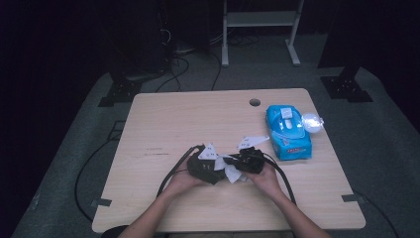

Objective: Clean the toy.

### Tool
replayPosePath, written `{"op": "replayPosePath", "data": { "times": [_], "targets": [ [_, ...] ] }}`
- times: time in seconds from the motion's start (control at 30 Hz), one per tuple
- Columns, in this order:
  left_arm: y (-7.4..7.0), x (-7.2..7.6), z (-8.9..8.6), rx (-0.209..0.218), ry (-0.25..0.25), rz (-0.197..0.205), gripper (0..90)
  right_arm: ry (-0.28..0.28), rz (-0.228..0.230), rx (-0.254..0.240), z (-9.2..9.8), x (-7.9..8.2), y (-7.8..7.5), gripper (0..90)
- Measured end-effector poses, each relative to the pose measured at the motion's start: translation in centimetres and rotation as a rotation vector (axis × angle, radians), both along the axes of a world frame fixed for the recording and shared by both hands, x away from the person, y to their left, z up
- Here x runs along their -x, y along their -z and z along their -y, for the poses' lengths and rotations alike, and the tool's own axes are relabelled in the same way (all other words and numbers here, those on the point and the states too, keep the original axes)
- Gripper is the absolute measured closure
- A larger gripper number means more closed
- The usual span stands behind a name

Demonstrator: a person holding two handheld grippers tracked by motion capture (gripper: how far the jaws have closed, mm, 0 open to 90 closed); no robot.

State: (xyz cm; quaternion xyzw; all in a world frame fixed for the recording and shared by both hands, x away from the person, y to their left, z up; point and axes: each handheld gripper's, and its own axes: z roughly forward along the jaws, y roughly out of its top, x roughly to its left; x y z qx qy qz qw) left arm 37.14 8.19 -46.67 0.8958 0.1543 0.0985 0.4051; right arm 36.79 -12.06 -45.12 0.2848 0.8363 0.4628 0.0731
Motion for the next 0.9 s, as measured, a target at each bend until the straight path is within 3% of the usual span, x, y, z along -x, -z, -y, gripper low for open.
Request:
{"op": "replayPosePath", "data": {
  "times": [0.1,0.17,0.3,0.4,0.53,0.63,0.73,0.9],
  "targets": [
    [0.0,0.1,0.0,0.001,-0.003,0.007,22.6,-0.022,0.008,0.011,-0.8,-0.4,-0.3,86.0],
    [0.0,0.1,0.1,0.003,-0.004,0.008,22.6,-0.002,0.020,0.036,-0.9,-0.8,-0.4,86.0],
    [0.1,0.0,0.0,0.004,0.000,0.001,22.6,0.049,-0.018,0.015,0.0,-1.8,-0.1,86.1],
    [0.1,0.0,0.0,0.004,0.000,-0.002,22.6,0.046,-0.011,0.034,0.1,-1.9,-0.1,86.0],
    [0.1,0.0,-0.2,0.006,-0.004,-0.004,22.6,0.093,-0.010,0.091,1.7,-2.2,0.0,86.0],
    [0.1,0.0,-0.2,0.009,-0.007,-0.003,22.6,0.112,-0.042,0.070,3.1,-2.0,0.3,86.0],
    [0.1,-0.1,-0.1,0.006,-0.008,0.001,22.6,0.073,-0.027,0.047,2.4,-1.1,0.3,86.0],
    [0.1,0.0,-0.1,0.006,-0.012,0.003,22.7,-0.040,-0.018,-0.020,-0.5,-0.5,-0.1,86.0]
  ]
}}
